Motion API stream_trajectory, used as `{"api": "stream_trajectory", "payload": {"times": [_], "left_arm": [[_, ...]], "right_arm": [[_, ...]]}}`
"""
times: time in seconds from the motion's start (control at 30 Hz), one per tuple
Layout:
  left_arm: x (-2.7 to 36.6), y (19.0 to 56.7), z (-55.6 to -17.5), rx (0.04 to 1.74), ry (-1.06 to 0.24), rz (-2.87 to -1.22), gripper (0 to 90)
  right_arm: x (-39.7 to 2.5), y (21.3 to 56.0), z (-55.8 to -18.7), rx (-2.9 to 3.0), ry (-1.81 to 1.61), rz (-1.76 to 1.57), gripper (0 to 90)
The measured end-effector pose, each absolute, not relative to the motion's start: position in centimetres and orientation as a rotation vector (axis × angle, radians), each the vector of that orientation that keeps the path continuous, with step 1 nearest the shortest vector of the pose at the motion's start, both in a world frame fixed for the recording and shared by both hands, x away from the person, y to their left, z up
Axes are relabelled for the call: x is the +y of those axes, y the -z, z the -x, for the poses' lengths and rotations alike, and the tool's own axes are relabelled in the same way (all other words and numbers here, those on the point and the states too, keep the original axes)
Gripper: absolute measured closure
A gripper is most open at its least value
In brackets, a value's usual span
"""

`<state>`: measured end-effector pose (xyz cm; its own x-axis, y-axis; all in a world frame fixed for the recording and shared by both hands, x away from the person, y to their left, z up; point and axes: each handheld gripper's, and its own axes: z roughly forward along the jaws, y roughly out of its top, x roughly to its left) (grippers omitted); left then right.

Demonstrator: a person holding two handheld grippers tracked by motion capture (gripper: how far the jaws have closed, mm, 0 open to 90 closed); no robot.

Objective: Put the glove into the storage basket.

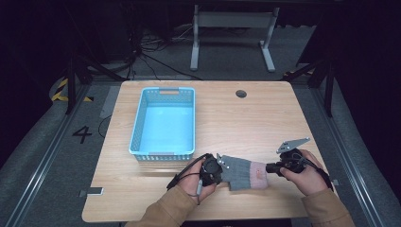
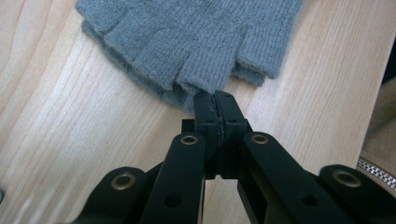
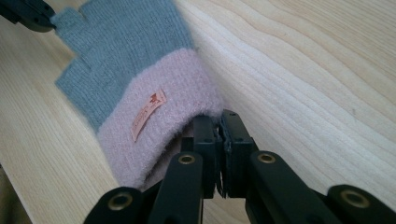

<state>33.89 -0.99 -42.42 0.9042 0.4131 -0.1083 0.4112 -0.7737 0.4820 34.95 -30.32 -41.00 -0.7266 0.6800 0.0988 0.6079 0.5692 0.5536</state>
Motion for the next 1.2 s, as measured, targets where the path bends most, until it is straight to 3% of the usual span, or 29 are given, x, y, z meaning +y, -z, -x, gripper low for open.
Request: {"api": "stream_trajectory", "payload": {"times": [0.27, 0.37, 0.53, 1.2], "left_arm": [[-1.1, 43.3, -34.2, 0.605, 0.024, -2.579, 88.6], [-1.2, 43.3, -34.2, 0.621, 0.015, -2.57, 74.2], [-1.1, 42.9, -34.2, 0.631, 0.002, -2.546, 65.9], [-3.2, 41.3, -34.7, 0.566, -0.032, -2.485, 49.6]], "right_arm": [[-30.0, 41.7, -35.2, 2.69, -0.84, -1.105, 86.6], [-30.0, 41.7, -35.2, 2.689, -0.847, -1.119, 80.3], [-30.4, 41.5, -35.2, 2.665, -0.857, -1.114, 71.9], [-32.7, 40.5, -35.0, 2.567, -0.879, -1.178, 65.7]]}}
